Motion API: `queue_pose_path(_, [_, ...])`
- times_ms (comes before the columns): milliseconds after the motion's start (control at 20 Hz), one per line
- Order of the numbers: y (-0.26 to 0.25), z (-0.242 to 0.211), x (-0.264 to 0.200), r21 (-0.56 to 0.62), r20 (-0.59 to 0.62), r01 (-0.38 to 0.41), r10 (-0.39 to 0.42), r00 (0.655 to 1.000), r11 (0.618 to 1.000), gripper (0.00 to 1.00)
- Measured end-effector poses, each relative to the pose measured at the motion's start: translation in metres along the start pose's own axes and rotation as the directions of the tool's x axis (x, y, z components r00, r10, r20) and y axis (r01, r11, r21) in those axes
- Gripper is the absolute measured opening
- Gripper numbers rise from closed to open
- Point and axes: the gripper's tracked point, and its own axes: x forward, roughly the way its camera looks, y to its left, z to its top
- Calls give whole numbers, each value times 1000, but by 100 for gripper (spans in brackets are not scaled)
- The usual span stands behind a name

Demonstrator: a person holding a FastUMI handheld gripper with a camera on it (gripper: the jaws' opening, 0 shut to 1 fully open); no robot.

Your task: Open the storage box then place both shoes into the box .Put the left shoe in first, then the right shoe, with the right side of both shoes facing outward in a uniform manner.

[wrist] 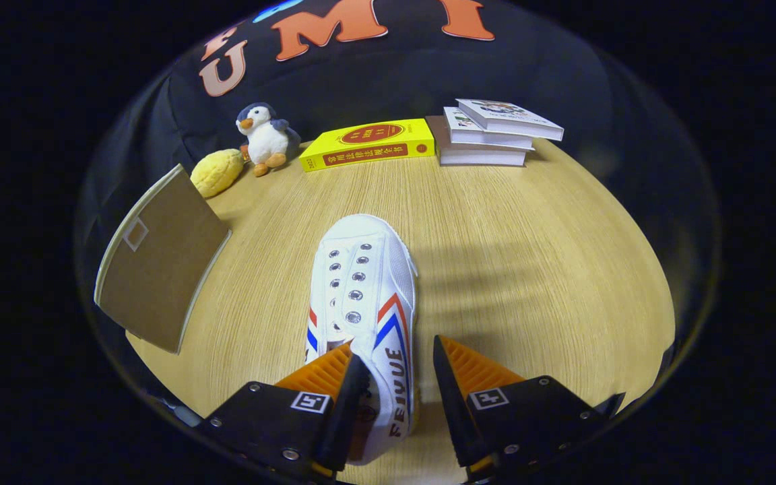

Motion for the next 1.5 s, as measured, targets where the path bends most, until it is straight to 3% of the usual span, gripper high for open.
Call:
queue_pose_path(150, [0,0,3,182,-27,-92,99,995,979,61])
queue_pose_path(300, [9,1,3,176,-29,-103,109,994,979,59])
queue_pose_path(350, [6,3,0,171,-27,-73,79,997,983,52])
queue_pose_path(500, [5,3,1,216,-23,-67,74,997,974,42])
queue_pose_path(650, [11,1,-3,289,-23,-66,76,997,955,20])
queue_pose_path(750, [15,5,-5,293,-11,-43,49,999,955,13])
queue_pose_path(850, [30,12,-10,334,5,-71,74,997,940,8])
queue_pose_path(950, [48,26,-20,364,32,-118,114,993,924,8])
queue_pose_path(1200, [94,66,-43,325,75,-187,172,982,927,8])
queue_pose_path(1500, [183,110,-82,293,127,-337,313,941,895,8])
